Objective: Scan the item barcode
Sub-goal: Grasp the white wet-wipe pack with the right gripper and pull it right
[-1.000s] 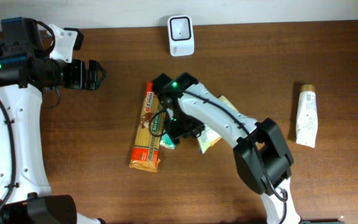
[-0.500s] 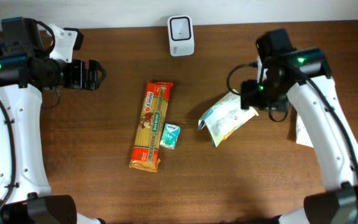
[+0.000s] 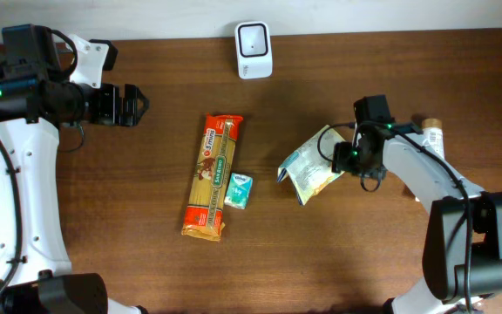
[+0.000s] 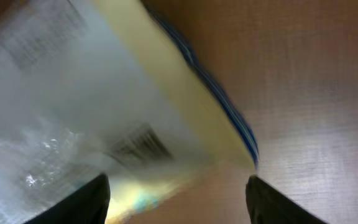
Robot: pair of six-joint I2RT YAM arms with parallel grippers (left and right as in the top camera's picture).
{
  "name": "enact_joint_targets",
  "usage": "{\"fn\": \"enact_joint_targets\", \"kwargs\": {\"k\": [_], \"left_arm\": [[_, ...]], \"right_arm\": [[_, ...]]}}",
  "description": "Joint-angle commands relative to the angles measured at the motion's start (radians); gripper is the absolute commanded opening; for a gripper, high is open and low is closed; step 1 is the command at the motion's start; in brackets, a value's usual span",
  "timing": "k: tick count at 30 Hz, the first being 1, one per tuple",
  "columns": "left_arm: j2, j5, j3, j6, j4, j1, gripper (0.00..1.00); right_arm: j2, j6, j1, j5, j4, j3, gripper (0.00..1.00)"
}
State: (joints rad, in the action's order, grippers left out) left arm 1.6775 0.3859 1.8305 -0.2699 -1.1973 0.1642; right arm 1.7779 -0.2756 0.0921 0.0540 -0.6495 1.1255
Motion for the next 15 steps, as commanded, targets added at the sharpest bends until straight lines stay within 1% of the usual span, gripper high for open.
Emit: {"fn": "enact_joint_targets", "kwargs": {"k": [1, 2, 3, 4, 5, 8, 10, 12, 15], "left_arm": [[0.002, 0.011, 0.003, -0.016, -0.001, 0.002, 0.99], [0.002, 0.011, 0.003, -0.016, -0.001, 0.003, 0.99], [0.002, 0.011, 0.003, -0.016, -0.001, 0.003, 0.99], [0.002, 0.011, 0.003, -0.016, -0.001, 0.002, 0.99], [0.002, 0.011, 0.003, -0.016, -0.001, 0.002, 0.99], [0.002, 0.011, 0.003, -0.016, -0.001, 0.003, 0.99], [0.002, 0.011, 0.003, -0.016, -0.001, 0.002, 0.99], [0.002, 0.011, 0.003, -0.016, -0.001, 0.002, 0.99], [0.002, 0.011, 0.003, -0.016, -0.001, 0.003, 0.99]], "right_arm": [[0.004, 0.036, -0.001, 0.032, 0.141, 0.006, 0.69], [0.005, 0.063, -0.001, 0.074, 0.206, 0.006, 0.69], [0.005, 0.114, -0.001, 0.167, 0.284, 0.006, 0.69], [0.005, 0.122, -0.001, 0.254, 0.339, 0.006, 0.69], [0.005, 0.122, -0.001, 0.316, 0.365, 0.006, 0.69], [0.004, 0.109, 0.042, 0.453, 0.327, 0.043, 0.69], [0.008, 0.026, 0.148, 0.452, 0.316, 0.047, 0.68], [0.020, -0.083, 0.243, 0.352, 0.308, 0.047, 0.65], [0.047, -0.181, 0.331, 0.266, 0.241, 0.047, 0.65]]}}
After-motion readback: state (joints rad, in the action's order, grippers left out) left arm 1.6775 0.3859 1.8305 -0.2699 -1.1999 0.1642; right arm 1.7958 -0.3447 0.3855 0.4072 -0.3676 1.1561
